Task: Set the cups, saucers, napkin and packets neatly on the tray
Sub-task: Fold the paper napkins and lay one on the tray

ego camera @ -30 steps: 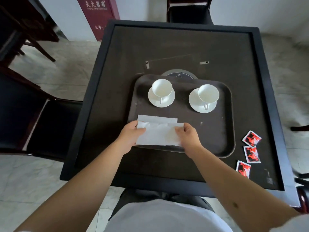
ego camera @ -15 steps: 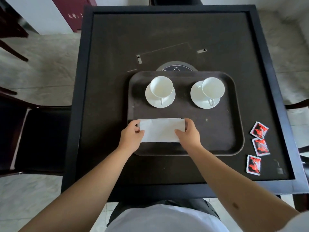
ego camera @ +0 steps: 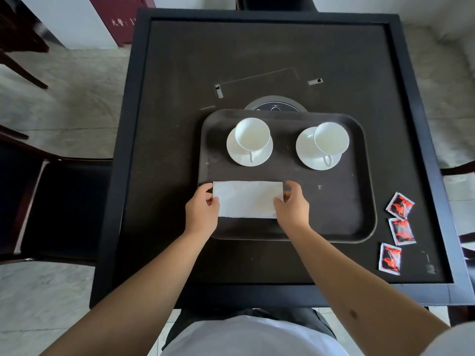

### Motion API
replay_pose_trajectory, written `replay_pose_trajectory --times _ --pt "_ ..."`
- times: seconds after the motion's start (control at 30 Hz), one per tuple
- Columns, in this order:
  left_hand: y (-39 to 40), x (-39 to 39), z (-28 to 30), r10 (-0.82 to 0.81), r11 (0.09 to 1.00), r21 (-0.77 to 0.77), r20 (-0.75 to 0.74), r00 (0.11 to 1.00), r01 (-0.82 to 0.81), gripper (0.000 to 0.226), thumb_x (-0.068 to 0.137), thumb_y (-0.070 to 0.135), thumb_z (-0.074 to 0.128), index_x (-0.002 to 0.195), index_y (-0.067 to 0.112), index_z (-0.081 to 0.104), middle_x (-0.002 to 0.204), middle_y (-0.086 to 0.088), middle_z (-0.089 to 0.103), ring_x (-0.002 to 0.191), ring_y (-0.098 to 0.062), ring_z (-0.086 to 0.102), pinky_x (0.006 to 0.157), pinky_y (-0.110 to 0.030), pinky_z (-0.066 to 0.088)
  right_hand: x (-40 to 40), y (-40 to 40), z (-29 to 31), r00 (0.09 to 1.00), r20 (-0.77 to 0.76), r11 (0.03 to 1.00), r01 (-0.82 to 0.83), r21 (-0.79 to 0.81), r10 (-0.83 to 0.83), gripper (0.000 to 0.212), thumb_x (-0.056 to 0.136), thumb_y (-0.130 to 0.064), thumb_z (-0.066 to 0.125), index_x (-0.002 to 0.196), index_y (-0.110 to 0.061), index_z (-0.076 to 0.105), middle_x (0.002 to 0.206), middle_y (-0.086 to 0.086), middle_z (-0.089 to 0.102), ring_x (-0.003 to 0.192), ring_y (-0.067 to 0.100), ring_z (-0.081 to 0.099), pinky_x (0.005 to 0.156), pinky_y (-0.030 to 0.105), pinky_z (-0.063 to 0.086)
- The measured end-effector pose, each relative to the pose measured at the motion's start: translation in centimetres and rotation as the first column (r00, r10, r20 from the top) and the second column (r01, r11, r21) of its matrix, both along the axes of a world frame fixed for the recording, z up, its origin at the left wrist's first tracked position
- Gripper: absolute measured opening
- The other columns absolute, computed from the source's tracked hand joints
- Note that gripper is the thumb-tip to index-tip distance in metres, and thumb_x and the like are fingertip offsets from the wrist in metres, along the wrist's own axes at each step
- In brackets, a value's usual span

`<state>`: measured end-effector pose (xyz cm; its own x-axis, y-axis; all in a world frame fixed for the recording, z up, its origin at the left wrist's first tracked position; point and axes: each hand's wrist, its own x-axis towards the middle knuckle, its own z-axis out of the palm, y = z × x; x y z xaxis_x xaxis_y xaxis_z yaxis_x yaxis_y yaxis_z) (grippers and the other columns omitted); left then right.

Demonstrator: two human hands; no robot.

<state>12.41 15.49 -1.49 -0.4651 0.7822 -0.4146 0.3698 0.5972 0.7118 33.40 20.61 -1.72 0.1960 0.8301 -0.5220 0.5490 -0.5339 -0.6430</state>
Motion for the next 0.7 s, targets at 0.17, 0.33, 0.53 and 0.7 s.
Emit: replay_pose_trajectory --times 0.17,0.33,0.53,0.7 --pt "-0.4 0.3 0.6 -0.015 1.000 0.020 -0.008 1.000 0.015 0.045 0.093 0.012 0.061 0.136 0.018 0.050 0.121 0.003 0.058 0.095 -0.009 0.056 0.075 -0.019 0.044 0.0 0.3 0.6 0.984 0.072 0.987 -0.160 -0.011 0.161 0.056 0.089 -0.024 0.061 0.140 -0.023 0.038 0.120 -0.002 0.056 0.096 0.015 0.054 0.064 0.023 0.041" --pt "-1.6 0.8 0.8 -0.132 0.987 0.083 -0.109 0.985 0.141 0.044 0.091 0.010 0.062 0.133 0.016 0.049 0.136 -0.001 0.047 0.107 -0.013 0.057 0.084 -0.026 0.050 0.6 0.2 0.9 0.968 0.121 0.976 -0.218 -0.019 0.219 0.050 0.089 -0.016 0.060 0.135 -0.019 0.042 0.117 0.000 0.057 0.095 0.018 0.054 0.068 0.026 0.041" --pt "-2.8 0.8 0.6 -0.258 0.962 0.045 -0.180 0.949 0.270 0.049 0.093 0.012 0.061 0.138 0.014 0.044 0.152 -0.002 0.028 0.126 -0.019 0.047 0.092 -0.023 0.041 1.0 -0.6 1.1 0.971 0.106 0.977 -0.213 -0.019 0.214 0.050 0.089 -0.020 0.066 0.134 -0.021 0.043 0.118 0.000 0.060 0.091 0.015 0.056 0.070 0.026 0.044" --pt "-2.9 1.4 0.9 -0.340 0.934 0.018 -0.251 0.906 0.356 0.051 0.090 0.014 0.065 0.137 0.015 0.044 0.154 -0.001 0.021 0.126 -0.021 0.046 0.090 -0.025 0.044 1.0 -0.9 1.0 0.977 0.089 0.980 -0.197 0.010 0.195 0.052 0.088 -0.014 0.064 0.135 -0.021 0.044 0.128 -0.001 0.055 0.091 0.010 0.055 0.067 0.018 0.042"
